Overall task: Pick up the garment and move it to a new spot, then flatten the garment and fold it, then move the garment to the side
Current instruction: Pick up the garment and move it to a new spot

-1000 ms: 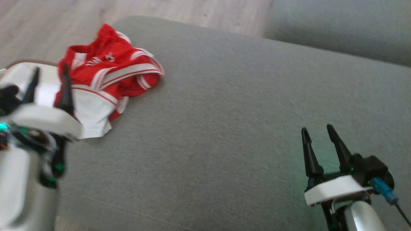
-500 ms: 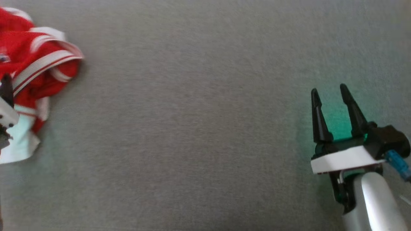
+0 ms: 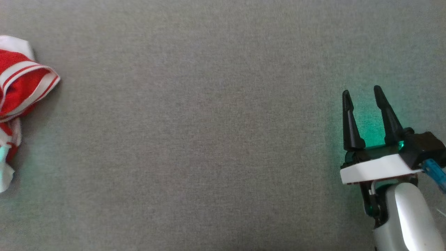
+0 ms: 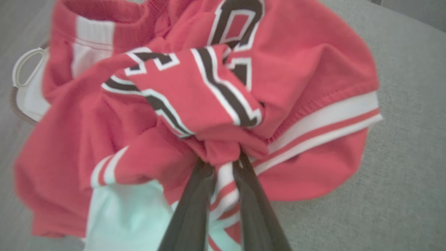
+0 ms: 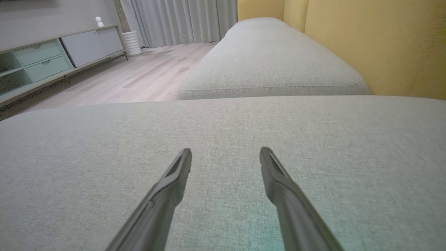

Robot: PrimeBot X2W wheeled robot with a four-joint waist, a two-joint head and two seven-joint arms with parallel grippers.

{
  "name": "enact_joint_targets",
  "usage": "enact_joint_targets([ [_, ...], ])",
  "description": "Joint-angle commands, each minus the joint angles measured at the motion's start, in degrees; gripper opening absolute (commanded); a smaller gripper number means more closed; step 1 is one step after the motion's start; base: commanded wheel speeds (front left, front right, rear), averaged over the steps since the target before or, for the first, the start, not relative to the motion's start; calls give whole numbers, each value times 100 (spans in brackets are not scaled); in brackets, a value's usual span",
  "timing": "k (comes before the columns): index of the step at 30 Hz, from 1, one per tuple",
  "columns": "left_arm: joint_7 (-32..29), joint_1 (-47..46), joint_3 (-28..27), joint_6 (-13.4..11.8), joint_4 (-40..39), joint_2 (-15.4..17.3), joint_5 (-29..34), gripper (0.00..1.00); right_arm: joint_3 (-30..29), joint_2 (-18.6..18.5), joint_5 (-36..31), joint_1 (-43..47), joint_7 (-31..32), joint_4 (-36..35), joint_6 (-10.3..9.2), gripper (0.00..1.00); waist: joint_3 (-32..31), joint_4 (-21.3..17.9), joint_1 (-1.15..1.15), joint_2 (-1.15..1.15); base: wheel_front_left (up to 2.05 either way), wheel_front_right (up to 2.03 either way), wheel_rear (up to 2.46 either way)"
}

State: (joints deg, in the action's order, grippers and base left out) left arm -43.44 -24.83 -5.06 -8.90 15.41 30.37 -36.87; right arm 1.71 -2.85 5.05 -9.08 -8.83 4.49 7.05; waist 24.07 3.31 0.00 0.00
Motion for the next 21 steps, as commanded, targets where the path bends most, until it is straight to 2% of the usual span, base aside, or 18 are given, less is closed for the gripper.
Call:
enact_joint_targets([
  [1,126,-169,-252,57,-298,494,84,0,156,-36,37,-12,-88,-117,44,100,-306,123,0,0,0,0,0],
  [5,433,-436,-190,280,-523,644,199,0,159,-23,90,62,-133,7,44,100,-662,222,0,0,0,0,0],
  [12,853,-1650,293,736,-938,778,486,0,195,-6,323,231,-241,258,44,100,-1487,255,0,0,0,0,0],
  [16,934,-2407,759,998,-1095,514,526,0,219,-4,475,347,-292,358,44,100,-1798,131,0,0,0,0,0],
  [21,958,-2918,1346,1121,-1450,-206,395,0,227,-4,550,419,-308,401,44,100,-1960,-175,0,0,0,0,0],
])
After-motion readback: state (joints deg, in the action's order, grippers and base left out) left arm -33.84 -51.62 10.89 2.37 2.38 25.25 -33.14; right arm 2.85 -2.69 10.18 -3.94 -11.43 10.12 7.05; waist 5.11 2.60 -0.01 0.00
